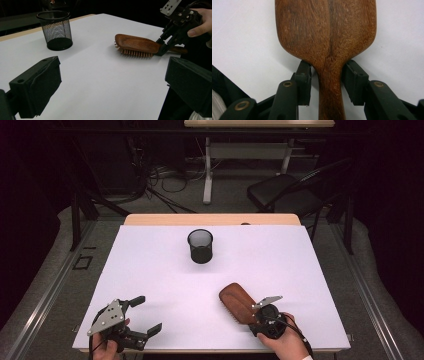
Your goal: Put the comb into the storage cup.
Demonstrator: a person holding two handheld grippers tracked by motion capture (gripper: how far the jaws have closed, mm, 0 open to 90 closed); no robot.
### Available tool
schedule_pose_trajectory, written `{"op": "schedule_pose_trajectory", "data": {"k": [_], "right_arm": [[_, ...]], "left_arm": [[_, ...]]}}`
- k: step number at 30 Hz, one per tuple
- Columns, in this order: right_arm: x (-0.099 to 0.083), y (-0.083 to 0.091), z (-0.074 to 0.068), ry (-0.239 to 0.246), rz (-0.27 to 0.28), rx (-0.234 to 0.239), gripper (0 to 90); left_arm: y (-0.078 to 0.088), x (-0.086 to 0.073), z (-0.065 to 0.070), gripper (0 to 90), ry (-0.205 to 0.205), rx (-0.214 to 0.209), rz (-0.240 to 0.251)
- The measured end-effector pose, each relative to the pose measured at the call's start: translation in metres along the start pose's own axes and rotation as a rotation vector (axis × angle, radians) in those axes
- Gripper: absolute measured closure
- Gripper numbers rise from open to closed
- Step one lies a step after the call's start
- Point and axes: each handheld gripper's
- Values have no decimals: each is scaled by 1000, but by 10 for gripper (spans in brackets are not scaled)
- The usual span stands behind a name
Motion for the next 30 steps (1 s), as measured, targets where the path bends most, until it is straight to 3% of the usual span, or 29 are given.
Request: {"op": "schedule_pose_trajectory", "data": {"k": [8, 9, 30], "right_arm": [[1, 0, -1, 20, -13, -15, 641], [2, 1, -1, 29, -38, -21, 648], [0, 1, 1, 31, -22, -7, 703]], "left_arm": [[0, 0, 0, 5, 1, 2, -5], [0, 0, 0, 5, 1, 2, -5], [0, 0, 0, 5, 4, 1, -6]]}}
Point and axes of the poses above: each handheld gripper's, and its own axes: y roughly backward along the jaws, x roughly out of its top, z roughly to its right, and after that the axes turned 2 degrees about -x, right-handed
